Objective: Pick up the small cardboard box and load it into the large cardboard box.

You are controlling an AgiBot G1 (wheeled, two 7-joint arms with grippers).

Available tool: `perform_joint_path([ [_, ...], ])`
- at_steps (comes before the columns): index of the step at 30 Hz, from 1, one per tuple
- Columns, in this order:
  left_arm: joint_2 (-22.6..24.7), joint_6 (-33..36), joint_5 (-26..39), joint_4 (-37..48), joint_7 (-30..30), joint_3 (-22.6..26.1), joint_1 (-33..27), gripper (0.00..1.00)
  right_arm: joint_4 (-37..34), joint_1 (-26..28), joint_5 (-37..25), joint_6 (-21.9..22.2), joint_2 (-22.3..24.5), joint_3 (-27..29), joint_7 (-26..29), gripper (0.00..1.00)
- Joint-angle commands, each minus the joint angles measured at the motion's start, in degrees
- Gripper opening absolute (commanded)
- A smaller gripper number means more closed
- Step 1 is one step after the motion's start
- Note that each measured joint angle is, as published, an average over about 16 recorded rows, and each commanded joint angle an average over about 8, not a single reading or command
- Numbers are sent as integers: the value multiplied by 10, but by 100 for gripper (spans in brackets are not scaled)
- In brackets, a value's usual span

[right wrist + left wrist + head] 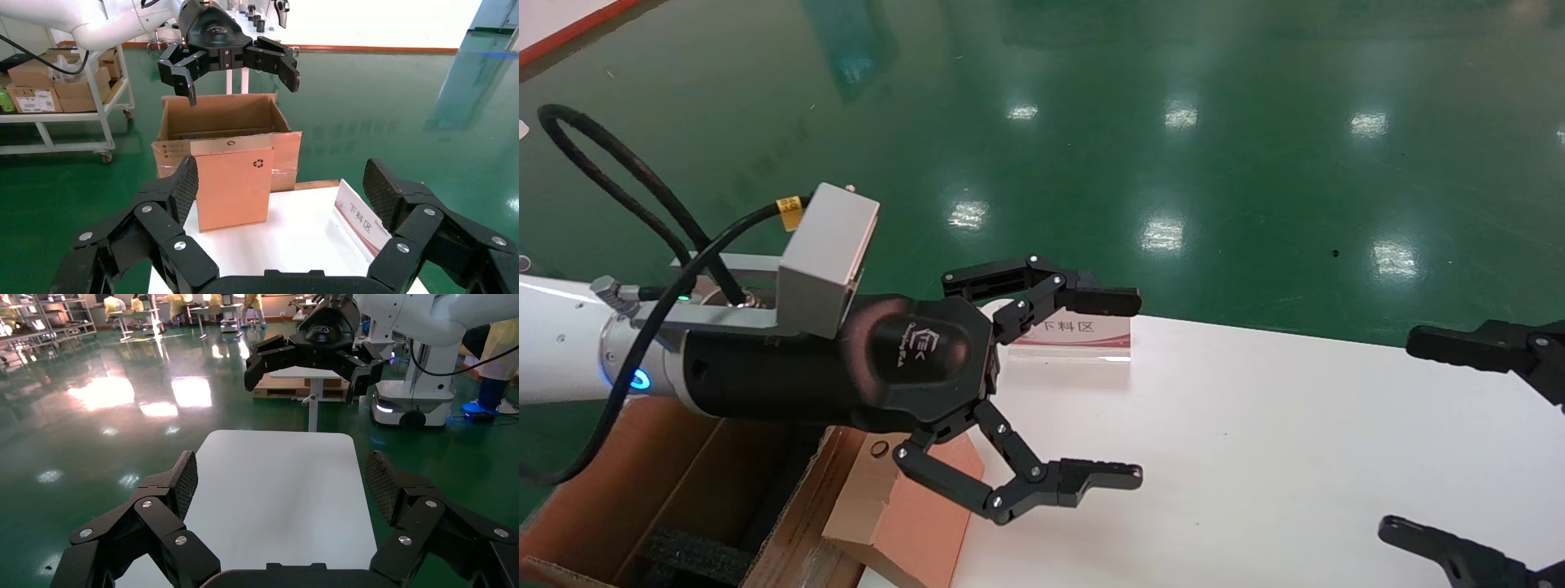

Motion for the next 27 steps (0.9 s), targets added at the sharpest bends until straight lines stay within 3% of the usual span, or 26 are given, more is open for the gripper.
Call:
perform_joint_path([
  [1,0,0,0,0,0,0,0,100,0,0,0,0,0,0,0,100],
  [9,-3,-3,9,-4,-2,2,-2,100,0,0,0,0,0,0,0,100],
  [14,-16,-16,51,-20,-18,15,-15,100,0,0,0,0,0,0,0,100],
  [19,-29,-19,139,-37,-59,48,-59,100,-1,0,0,0,0,-1,0,100],
  [27,-11,39,318,-41,-150,153,-207,100,-1,0,1,0,0,-1,-1,100],
])
